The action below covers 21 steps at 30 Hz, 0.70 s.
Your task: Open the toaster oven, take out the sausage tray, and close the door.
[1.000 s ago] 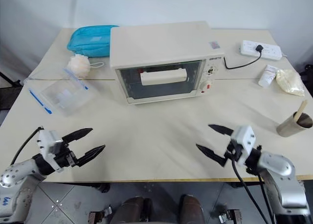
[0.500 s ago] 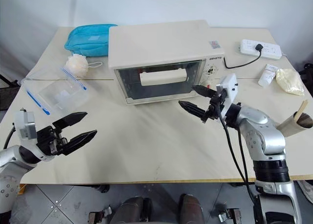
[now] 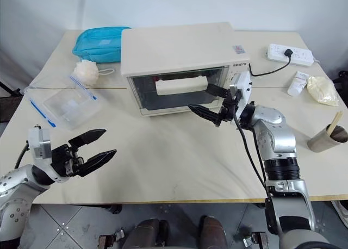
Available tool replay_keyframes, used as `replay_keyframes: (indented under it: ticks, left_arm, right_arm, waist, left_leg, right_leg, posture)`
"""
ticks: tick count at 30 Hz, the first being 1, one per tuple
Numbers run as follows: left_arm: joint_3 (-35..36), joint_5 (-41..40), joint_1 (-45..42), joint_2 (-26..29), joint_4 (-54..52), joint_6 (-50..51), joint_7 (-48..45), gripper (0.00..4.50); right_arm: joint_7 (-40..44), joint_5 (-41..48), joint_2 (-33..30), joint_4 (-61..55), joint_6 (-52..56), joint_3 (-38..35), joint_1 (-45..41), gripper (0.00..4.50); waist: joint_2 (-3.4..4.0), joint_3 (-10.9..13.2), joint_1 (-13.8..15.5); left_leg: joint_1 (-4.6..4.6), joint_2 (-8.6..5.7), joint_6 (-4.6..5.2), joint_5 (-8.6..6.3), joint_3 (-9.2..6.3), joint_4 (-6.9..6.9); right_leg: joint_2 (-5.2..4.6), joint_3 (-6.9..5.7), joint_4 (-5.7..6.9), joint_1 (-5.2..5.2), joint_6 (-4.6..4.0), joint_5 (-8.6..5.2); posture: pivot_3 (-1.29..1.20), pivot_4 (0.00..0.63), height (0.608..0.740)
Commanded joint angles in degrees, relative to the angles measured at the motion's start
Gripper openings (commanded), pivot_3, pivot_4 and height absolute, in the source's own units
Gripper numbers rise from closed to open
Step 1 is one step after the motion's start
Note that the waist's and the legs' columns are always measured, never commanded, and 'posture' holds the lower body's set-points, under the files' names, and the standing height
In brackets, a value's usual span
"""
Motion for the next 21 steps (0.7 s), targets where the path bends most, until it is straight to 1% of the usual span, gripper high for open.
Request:
replay_keyframes:
  ticks: [1, 4, 8, 10, 11, 13, 15, 17, 18, 21]
  left_arm:
    - [1.06, -1.43, -0.04, 0.10, -0.48, 1.26, 0.74, 4.50]
    - [1.79, -4.65, -0.85, 0.83, 0.12, 4.29, 0.55, 4.50]
    - [3.63, -7.86, -4.99, 1.09, 1.98, 6.06, 1.09, 4.50]
    - [3.44, -7.80, -7.11, 1.34, 3.55, 6.46, 0.82, 4.09]
    - [2.45, -6.19, -9.64, 1.11, 5.30, 5.34, 0.68, 3.87]
    - [0.48, -3.67, -13.86, 0.70, 7.91, 4.06, 0.65, 3.28]
    - [-4.52, 1.09, -19.27, 1.24, 11.37, 2.89, -0.67, 2.60]
    - [-8.73, 3.96, -26.72, -0.45, 16.20, 2.50, -0.80, 1.98]
    - [-9.93, 4.98, -28.96, -1.03, 18.04, 2.31, -0.94, 1.62]
    - [-13.57, 9.74, -34.18, -3.17, 23.23, -0.48, -0.96, 0.73]
  right_arm:
    - [3.87, 2.06, -1.59, -6.00, -1.16, -1.34, 3.21, 4.46]
    - [5.08, 1.20, -3.34, -10.11, -1.65, -1.00, 6.69, 4.46]
    - [8.72, -0.34, -7.58, -16.16, -3.64, 0.00, 13.04, 4.46]
    - [9.37, -1.10, -8.65, -16.69, -4.73, 0.09, 14.52, 4.50]
    - [9.31, -1.69, -8.95, -16.49, -5.54, -0.16, 15.18, 4.50]
    - [9.16, -2.62, -9.19, -16.04, -6.99, -0.41, 15.78, 4.50]
    - [7.83, -2.34, -8.70, -15.98, -6.66, -0.92, 15.19, 4.50]
    - [7.20, -2.53, -8.30, -15.78, -7.33, -1.10, 14.74, 4.50]
    - [7.22, -2.80, -8.23, -15.61, -7.80, -0.90, 14.67, 4.50]
    - [7.08, -3.15, -8.20, -15.37, -8.44, -0.59, 14.85, 4.50]
  waist:
    - [0.00, 0.00, -0.02]
    - [0.00, 0.00, -0.05]
    - [0.01, 0.00, 0.10]
    - [0.00, 0.00, 0.07]
    - [0.00, 0.00, 0.06]
    - [0.00, 0.01, 0.07]
    - [0.00, 0.01, 0.09]
    - [-0.01, 0.01, 0.19]
    - [-0.02, 0.01, 0.23]
    - [-0.03, 0.01, 0.14]
  left_leg:
    - [0.00, 0.00, 0.00, 0.00, 0.00, 0.00]
    - [0.00, 0.02, 0.00, 0.00, 0.00, -0.03]
    - [0.00, 0.03, 0.00, 0.00, -0.01, -0.02]
    - [0.00, 0.03, 0.00, 0.00, 0.01, -0.01]
    - [0.00, 0.01, 0.00, 0.00, 0.03, -0.01]
    - [0.01, 0.02, -0.02, 0.01, 0.04, 0.00]
    - [0.02, 0.01, -0.04, 0.03, 0.05, 0.01]
    - [0.02, 0.00, -0.04, 0.04, 0.07, 0.03]
    - [0.01, -0.02, -0.04, 0.04, 0.06, 0.06]
    - [0.01, -0.02, -0.03, 0.04, 0.05, 0.03]
  right_leg:
    - [0.00, 0.00, 0.00, 0.00, 0.00, 0.00]
    - [0.02, 0.00, 0.00, -0.01, 0.00, 0.00]
    - [0.02, -0.01, -0.02, -0.01, 0.00, 0.00]
    - [0.02, 0.00, -0.03, 0.00, 0.00, 0.00]
    - [0.02, 0.00, -0.05, 0.00, 0.00, 0.00]
    - [0.04, -0.02, -0.04, 0.00, 0.00, 0.00]
    - [0.05, -0.02, -0.02, 0.00, 0.00, 0.00]
    - [0.05, -0.03, 0.01, 0.01, 0.00, 0.00]
    - [0.05, -0.03, 0.04, 0.00, 0.00, 0.00]
    - [0.05, -0.07, 0.05, -0.01, 0.01, 0.00]
  posture:
    - [0.00, 0.150, 0.740]
    - [0.00, 0.150, 0.740]
    - [0.00, 0.150, 0.740]
    - [0.00, 0.150, 0.740]
    - [0.00, 0.150, 0.740]
    - [0.00, 0.150, 0.740]
    - [0.00, 0.150, 0.740]
    - [0.00, 0.150, 0.740]
    - [0.00, 0.150, 0.740]
    - [0.00, 0.150, 0.740]
